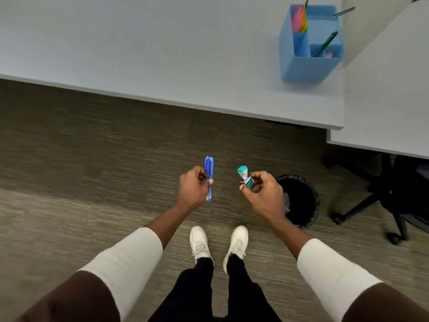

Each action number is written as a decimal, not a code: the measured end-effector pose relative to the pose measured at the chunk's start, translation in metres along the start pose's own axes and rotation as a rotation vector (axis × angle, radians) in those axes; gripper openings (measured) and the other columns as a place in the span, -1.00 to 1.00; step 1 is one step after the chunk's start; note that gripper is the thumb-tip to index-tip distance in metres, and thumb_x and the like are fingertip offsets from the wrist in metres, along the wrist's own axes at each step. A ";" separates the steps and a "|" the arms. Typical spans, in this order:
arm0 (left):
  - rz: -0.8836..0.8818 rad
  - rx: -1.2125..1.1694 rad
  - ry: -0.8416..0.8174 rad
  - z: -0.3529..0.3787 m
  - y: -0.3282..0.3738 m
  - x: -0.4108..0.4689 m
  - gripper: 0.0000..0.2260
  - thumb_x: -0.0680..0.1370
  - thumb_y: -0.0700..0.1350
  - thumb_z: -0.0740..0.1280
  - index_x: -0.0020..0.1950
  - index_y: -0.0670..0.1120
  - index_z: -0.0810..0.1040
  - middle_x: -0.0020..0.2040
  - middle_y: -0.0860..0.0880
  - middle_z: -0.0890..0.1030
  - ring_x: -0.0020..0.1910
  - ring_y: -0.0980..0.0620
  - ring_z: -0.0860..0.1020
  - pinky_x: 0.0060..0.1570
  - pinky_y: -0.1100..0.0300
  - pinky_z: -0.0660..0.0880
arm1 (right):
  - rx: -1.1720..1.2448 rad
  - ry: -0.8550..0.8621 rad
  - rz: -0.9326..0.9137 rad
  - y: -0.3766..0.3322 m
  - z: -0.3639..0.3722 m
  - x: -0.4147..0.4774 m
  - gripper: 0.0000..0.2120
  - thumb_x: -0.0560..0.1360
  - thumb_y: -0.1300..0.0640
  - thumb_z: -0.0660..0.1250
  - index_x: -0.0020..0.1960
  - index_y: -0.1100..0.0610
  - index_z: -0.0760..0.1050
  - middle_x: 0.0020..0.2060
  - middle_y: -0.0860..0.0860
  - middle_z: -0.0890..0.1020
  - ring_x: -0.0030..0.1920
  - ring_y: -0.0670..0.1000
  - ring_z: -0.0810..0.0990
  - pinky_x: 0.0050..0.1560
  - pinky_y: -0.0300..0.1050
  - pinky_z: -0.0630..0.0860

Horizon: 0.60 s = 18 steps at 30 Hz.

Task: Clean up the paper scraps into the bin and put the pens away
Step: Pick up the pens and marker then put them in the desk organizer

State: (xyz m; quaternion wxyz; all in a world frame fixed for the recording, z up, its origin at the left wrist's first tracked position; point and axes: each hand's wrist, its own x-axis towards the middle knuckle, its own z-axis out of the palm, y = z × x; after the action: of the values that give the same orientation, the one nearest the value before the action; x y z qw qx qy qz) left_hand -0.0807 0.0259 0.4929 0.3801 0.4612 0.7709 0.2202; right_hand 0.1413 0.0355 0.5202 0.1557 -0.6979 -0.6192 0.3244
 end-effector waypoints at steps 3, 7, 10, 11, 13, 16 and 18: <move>0.049 0.018 0.004 -0.017 0.013 0.001 -0.85 0.50 -0.15 0.56 -0.11 -0.09 0.59 -0.23 0.04 0.67 -0.24 0.03 0.65 -0.10 0.07 0.61 | 0.035 0.046 -0.011 -0.021 -0.015 0.001 -0.66 0.43 -0.08 0.55 0.14 -0.05 0.55 -0.02 -0.13 0.62 -0.05 -0.12 0.62 -0.03 -0.03 0.67; 0.117 0.005 -0.010 -0.038 0.029 0.006 -0.79 0.51 -0.16 0.56 -0.15 0.02 0.55 -0.29 0.16 0.59 -0.33 0.34 0.58 -0.31 0.49 0.44 | 0.104 0.110 -0.005 -0.044 -0.030 0.002 -0.62 0.45 -0.05 0.57 0.20 -0.07 0.54 0.02 -0.13 0.62 -0.02 -0.12 0.63 -0.01 -0.07 0.69; 0.165 -0.017 -0.022 -0.054 0.042 0.009 -0.81 0.51 -0.18 0.55 -0.12 0.01 0.56 -0.28 0.17 0.60 -0.29 0.42 0.58 -0.28 0.57 0.43 | 0.143 0.136 -0.017 -0.058 -0.040 0.002 -0.53 0.46 0.00 0.56 0.32 -0.09 0.52 0.05 -0.12 0.64 -0.03 -0.14 0.64 -0.02 -0.14 0.68; 0.174 -0.017 -0.026 -0.058 0.046 0.010 -0.82 0.51 -0.17 0.55 -0.11 0.00 0.57 -0.27 0.17 0.60 -0.31 0.36 0.59 -0.28 0.57 0.43 | 0.147 0.138 -0.022 -0.061 -0.044 0.002 -0.50 0.46 0.01 0.56 0.36 -0.10 0.51 0.04 -0.12 0.64 -0.04 -0.14 0.63 -0.03 -0.17 0.67; 0.183 -0.020 -0.032 -0.064 0.052 0.012 -0.85 0.51 -0.15 0.55 -0.09 0.00 0.60 -0.25 0.15 0.62 -0.31 0.31 0.58 -0.29 0.55 0.44 | 0.165 0.133 -0.003 -0.067 -0.051 0.003 -0.49 0.47 0.01 0.55 0.39 -0.10 0.51 0.04 -0.11 0.63 -0.04 -0.14 0.63 -0.04 -0.20 0.65; 0.188 -0.022 -0.043 -0.068 0.060 0.014 -0.88 0.52 -0.13 0.55 -0.07 -0.01 0.62 -0.22 0.14 0.65 -0.26 0.29 0.60 -0.31 0.49 0.47 | 0.208 0.113 0.076 -0.076 -0.058 0.004 -0.54 0.48 -0.02 0.54 0.36 -0.09 0.55 0.05 -0.09 0.64 -0.02 -0.16 0.62 -0.10 -0.33 0.54; 0.183 -0.030 -0.060 -0.068 0.066 0.017 -0.87 0.52 -0.12 0.55 -0.04 0.02 0.63 -0.19 0.13 0.67 -0.24 0.27 0.62 -0.23 0.44 0.50 | 0.247 0.125 0.111 -0.082 -0.063 0.006 -0.60 0.48 -0.02 0.55 0.28 -0.10 0.58 0.02 -0.11 0.65 -0.03 -0.16 0.63 -0.14 -0.35 0.49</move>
State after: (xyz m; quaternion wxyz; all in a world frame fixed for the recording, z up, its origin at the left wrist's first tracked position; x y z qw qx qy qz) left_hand -0.1036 0.0735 0.5736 0.3881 0.5305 0.7104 0.2515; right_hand 0.1191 0.0684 0.6159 0.2604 -0.7255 -0.5243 0.3620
